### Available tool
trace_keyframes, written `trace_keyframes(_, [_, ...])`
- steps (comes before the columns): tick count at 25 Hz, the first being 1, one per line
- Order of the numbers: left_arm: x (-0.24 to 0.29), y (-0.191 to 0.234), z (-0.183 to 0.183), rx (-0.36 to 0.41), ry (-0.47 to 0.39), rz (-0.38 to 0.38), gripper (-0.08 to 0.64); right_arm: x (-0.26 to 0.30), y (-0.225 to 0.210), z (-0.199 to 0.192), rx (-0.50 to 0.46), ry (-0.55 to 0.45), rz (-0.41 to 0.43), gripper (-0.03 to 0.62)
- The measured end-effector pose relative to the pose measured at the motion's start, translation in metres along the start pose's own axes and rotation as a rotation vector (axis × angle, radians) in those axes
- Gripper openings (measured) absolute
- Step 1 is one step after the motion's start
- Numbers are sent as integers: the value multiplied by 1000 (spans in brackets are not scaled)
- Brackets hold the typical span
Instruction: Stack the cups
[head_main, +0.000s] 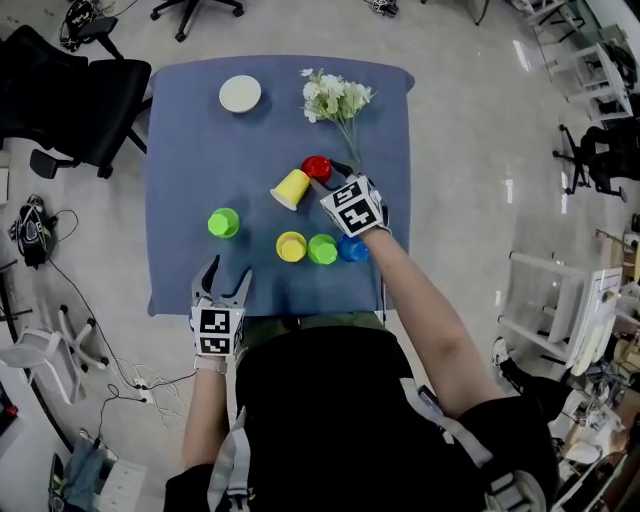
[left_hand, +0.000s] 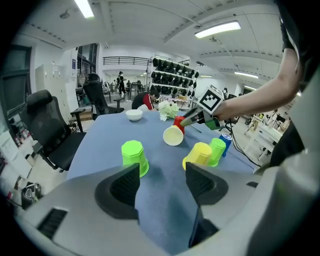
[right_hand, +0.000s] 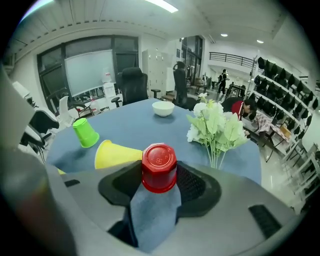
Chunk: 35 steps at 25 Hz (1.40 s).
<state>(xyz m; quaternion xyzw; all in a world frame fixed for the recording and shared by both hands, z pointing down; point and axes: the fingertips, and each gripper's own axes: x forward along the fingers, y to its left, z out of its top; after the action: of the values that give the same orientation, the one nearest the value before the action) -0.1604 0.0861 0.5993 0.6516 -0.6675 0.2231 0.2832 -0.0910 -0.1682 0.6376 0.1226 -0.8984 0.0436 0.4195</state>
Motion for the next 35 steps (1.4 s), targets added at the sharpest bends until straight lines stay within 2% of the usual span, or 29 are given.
trace_keyframes(8, [2, 19, -6, -3, 8, 7, 295, -17, 0, 8, 13, -42, -44, 221])
trace_keyframes(16, [6, 30, -4, 33, -6, -13, 295, -67, 1, -2, 78, -50, -97, 221])
trace_keyframes(25, [16, 47, -1, 61, -14, -15, 295, -124, 38, -27, 138, -21, -111, 221])
trace_keyframes(35, [31, 64, -2, 97, 23, 0, 295, -162, 79, -46, 177, 17, -96, 221])
